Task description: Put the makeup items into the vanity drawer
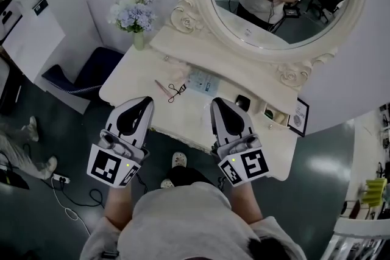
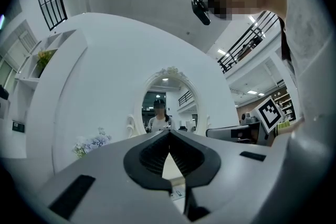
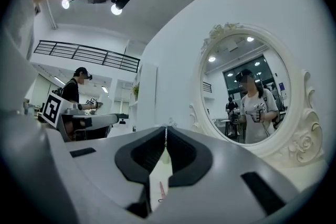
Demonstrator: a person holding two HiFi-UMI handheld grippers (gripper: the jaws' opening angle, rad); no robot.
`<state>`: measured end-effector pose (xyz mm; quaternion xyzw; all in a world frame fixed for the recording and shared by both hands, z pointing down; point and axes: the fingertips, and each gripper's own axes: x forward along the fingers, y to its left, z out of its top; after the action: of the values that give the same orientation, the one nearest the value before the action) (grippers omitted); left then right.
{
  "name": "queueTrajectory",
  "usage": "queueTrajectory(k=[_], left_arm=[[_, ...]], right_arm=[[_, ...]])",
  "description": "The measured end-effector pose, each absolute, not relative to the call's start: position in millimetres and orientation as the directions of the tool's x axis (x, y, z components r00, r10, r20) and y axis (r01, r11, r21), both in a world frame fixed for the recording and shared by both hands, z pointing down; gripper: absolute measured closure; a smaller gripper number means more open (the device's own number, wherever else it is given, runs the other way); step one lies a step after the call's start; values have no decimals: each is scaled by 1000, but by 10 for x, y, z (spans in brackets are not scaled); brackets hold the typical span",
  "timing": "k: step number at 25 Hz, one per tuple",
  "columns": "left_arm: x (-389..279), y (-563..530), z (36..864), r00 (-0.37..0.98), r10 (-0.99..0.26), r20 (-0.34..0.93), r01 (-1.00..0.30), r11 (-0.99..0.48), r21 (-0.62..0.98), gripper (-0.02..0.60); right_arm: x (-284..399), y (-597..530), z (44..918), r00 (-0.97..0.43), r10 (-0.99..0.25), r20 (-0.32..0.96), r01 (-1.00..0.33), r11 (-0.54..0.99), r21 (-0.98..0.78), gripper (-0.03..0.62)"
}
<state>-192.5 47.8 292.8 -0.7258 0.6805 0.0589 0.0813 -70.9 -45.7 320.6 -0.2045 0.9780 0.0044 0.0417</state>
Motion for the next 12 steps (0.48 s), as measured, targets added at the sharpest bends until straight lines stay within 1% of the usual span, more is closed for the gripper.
queueTrajectory(k=[12], left_arm=[[-2184, -26, 2872, 22, -977, -210, -998, -9, -64, 568]], right_arm=[[-1123, -1008, 3290, -941, -332, -67, -333, 943, -8, 570]])
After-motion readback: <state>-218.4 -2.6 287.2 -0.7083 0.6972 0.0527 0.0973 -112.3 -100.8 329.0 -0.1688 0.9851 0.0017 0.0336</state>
